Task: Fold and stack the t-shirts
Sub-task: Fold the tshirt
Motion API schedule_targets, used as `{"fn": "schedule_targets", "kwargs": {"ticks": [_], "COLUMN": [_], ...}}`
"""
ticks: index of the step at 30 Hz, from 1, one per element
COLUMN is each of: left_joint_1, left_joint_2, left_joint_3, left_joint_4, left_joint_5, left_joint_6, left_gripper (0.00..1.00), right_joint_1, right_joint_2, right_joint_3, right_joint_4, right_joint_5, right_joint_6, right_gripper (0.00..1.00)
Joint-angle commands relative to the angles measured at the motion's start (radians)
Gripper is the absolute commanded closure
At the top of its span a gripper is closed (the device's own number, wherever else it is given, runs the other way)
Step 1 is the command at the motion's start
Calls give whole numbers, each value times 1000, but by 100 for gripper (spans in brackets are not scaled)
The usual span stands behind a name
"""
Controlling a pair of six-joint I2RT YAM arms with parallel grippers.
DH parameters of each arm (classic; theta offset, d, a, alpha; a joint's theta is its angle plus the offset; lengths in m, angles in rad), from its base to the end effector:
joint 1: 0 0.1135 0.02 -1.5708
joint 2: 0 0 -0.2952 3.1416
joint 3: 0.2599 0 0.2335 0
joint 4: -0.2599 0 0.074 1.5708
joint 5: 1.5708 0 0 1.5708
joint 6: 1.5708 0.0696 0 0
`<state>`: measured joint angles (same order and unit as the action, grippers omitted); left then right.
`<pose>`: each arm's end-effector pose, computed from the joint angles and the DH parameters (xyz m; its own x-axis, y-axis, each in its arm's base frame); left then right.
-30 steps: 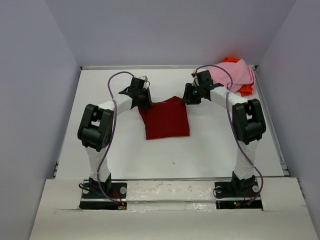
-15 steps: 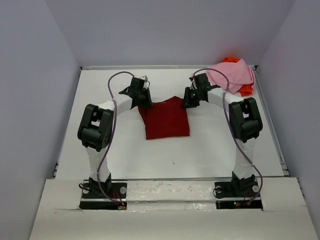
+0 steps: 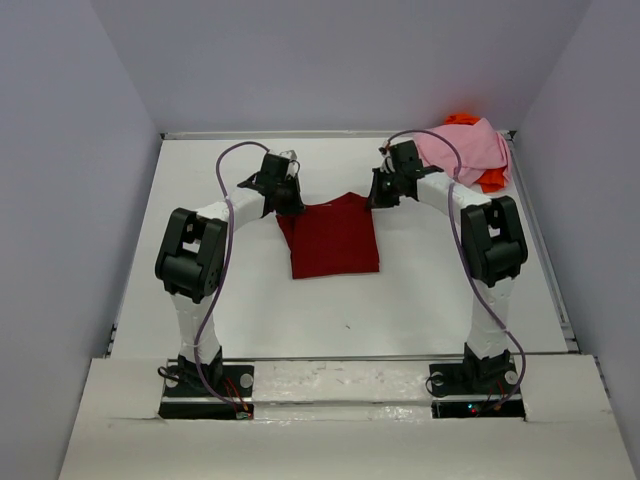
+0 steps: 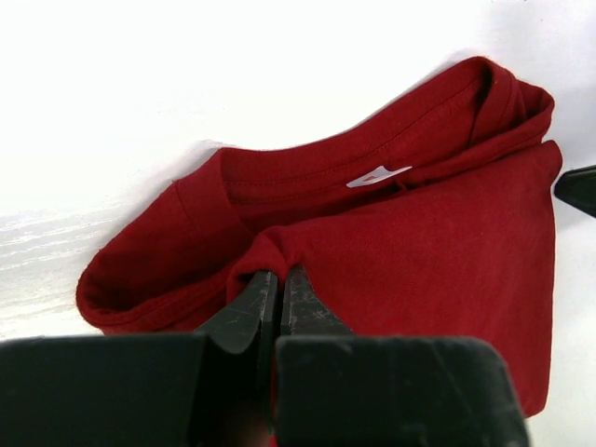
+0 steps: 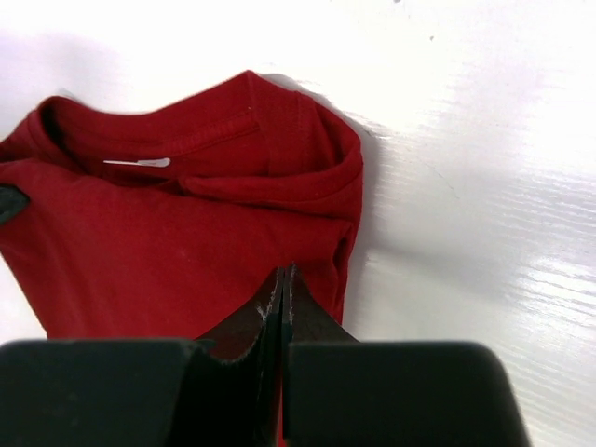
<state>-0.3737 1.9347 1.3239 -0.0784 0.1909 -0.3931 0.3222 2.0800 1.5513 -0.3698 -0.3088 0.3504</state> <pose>0.4180 -0.1781 0.2186 -0.7364 -0.1152 -0.6667 0.2303 0.8839 -0.4071 0.4452 0.1709 0.1995 -0.8622 0.0570 -0.5033 -0.1972 0.8775 0.4371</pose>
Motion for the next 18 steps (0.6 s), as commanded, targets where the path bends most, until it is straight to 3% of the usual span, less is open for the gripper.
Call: {"fn": "schedule_targets", "kwargs": {"ticks": [1,7,14,18], "left_joint_1": [-5,-5,-5,-4], "left_joint_2": [-42,-63,-48,-45], "left_joint_3": [37,35,31,31], "left_joint_4": [28,32,35,34], "left_joint_5": [5,-2,4,10], "left_joint_6": [19,19,25,26], "left_gripper": [100,100,100,100], "right_joint_1": [5,5,5,5], "right_joint_2": [-103,-103,-52,-8], "right_joint_3": [62,75,47,59], "right_joint_4": [20,-4,-40,-40], "right_joint_5": [19,88,128,110], "right_joint_6": [-24,-41,-44,-36], "right_gripper": [100,100,49,42]}}
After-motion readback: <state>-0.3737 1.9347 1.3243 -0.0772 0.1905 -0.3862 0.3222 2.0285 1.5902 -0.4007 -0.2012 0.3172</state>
